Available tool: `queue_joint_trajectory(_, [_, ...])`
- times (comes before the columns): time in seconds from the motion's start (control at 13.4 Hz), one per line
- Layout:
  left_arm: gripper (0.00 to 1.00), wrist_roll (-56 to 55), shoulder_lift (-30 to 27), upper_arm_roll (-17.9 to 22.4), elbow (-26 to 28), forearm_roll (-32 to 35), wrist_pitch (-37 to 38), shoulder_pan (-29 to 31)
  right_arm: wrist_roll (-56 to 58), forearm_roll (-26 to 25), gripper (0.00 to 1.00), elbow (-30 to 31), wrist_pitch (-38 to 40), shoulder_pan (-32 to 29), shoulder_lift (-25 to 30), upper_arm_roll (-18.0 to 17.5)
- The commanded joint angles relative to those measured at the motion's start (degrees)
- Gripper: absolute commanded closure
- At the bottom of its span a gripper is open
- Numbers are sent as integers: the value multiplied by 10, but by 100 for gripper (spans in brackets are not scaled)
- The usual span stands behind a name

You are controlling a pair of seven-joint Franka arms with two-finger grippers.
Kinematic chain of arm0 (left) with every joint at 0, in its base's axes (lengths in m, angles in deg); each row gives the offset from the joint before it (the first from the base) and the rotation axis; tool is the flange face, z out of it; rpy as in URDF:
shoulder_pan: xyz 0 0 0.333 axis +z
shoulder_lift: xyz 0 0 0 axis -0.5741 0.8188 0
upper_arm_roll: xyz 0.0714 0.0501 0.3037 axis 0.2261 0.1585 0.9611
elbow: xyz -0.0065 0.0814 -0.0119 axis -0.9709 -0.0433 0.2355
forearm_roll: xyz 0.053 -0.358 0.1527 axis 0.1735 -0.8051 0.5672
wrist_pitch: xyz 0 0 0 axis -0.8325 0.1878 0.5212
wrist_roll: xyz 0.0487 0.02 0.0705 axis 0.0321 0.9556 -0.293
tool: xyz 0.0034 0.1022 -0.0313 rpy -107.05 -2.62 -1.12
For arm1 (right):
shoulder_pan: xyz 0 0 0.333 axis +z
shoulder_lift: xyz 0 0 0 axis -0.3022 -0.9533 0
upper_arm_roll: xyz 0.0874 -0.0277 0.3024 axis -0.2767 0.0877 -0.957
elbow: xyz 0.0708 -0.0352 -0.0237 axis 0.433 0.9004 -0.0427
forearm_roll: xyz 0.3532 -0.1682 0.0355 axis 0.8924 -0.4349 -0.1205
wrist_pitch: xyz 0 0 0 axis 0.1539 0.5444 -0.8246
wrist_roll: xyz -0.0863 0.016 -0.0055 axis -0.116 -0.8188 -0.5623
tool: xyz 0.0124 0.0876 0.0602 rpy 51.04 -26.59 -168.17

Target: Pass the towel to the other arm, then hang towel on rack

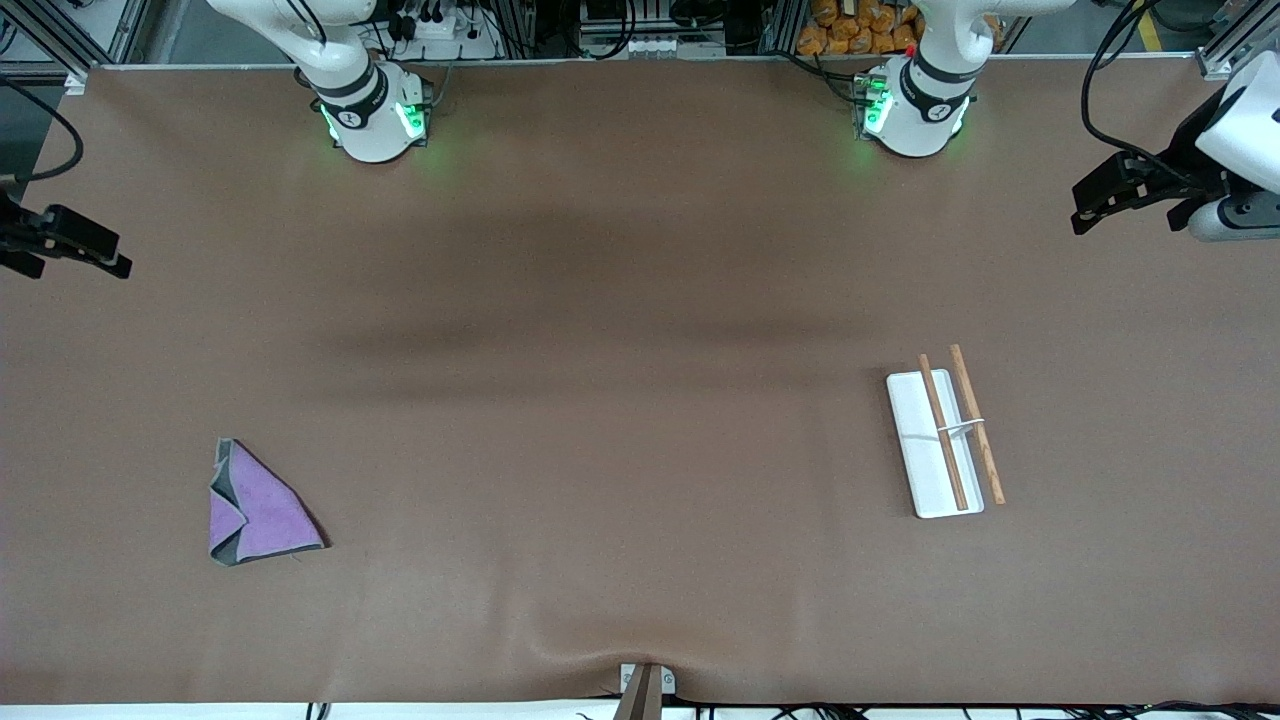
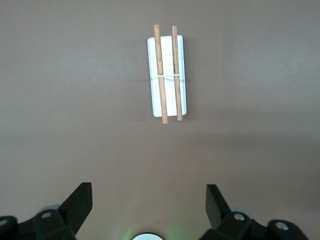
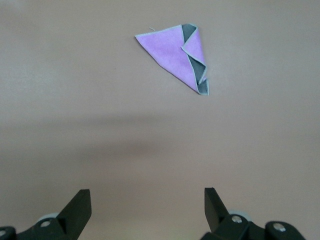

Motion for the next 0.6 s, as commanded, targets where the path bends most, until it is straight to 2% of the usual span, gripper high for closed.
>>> queue_joint_trajectory(0.0, [0, 16, 3, 2, -2, 1, 6, 1, 41, -8, 0, -2, -32, -8, -32, -7])
queue_joint_trajectory(0.52, [0, 17, 10, 3, -5, 1, -8, 5, 178, -10, 0, -2, -133, -20, -123, -7])
